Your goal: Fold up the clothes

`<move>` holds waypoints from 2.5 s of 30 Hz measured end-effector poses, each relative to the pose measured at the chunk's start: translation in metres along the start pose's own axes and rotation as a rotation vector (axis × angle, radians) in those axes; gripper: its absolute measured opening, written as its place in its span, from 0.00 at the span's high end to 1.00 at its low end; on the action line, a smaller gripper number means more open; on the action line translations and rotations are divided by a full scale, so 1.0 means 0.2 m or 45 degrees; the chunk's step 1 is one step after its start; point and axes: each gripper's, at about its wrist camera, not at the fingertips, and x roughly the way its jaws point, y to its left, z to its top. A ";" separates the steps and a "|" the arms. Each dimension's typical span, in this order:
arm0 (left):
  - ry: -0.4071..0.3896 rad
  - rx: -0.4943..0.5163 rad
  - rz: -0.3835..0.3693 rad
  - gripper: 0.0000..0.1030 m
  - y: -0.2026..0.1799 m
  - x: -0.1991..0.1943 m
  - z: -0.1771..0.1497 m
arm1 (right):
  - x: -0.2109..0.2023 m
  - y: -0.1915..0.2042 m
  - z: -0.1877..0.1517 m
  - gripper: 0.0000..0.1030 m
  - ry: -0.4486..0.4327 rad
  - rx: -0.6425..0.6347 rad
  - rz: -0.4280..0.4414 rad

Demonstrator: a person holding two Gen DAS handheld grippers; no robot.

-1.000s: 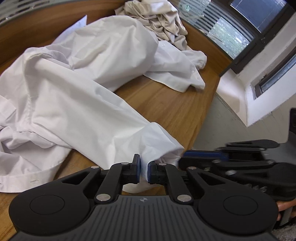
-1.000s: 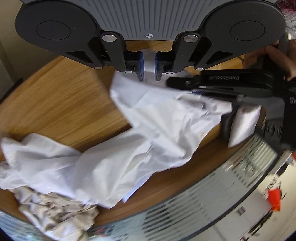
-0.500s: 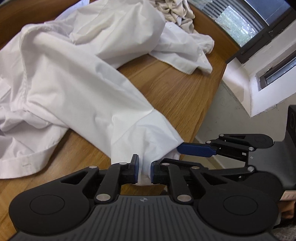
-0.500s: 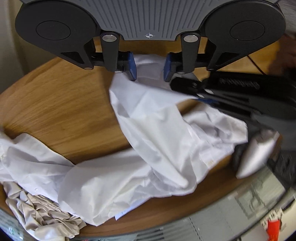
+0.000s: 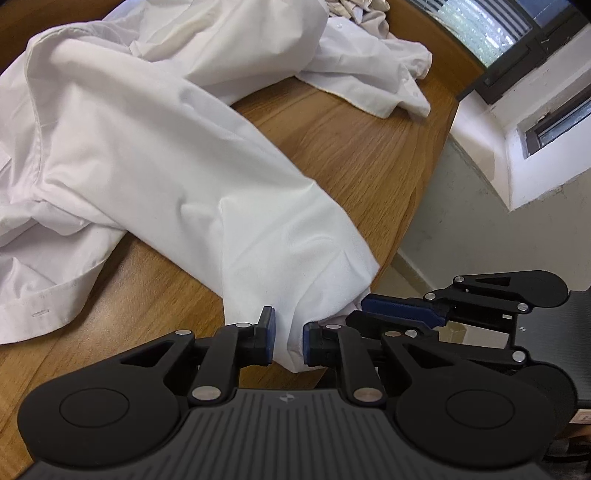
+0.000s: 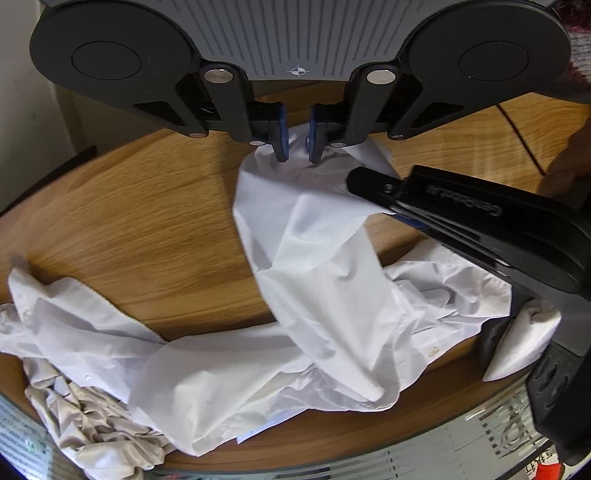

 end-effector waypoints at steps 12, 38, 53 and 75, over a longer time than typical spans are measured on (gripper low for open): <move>0.029 0.014 0.016 0.82 0.00 0.05 -0.07 | 0.14 -0.21 -0.07 0.81 0.048 0.496 0.239; -0.413 -0.895 -0.394 0.24 0.61 -0.16 -0.09 | 0.08 -0.50 0.04 0.93 -0.084 0.944 0.663; -0.379 -1.242 -0.620 0.56 0.70 0.08 0.02 | -0.01 -0.56 0.08 0.94 -0.152 1.063 0.856; -0.665 -0.956 0.161 0.99 0.68 -0.20 0.09 | -0.15 -0.58 0.02 0.98 -0.200 1.076 0.516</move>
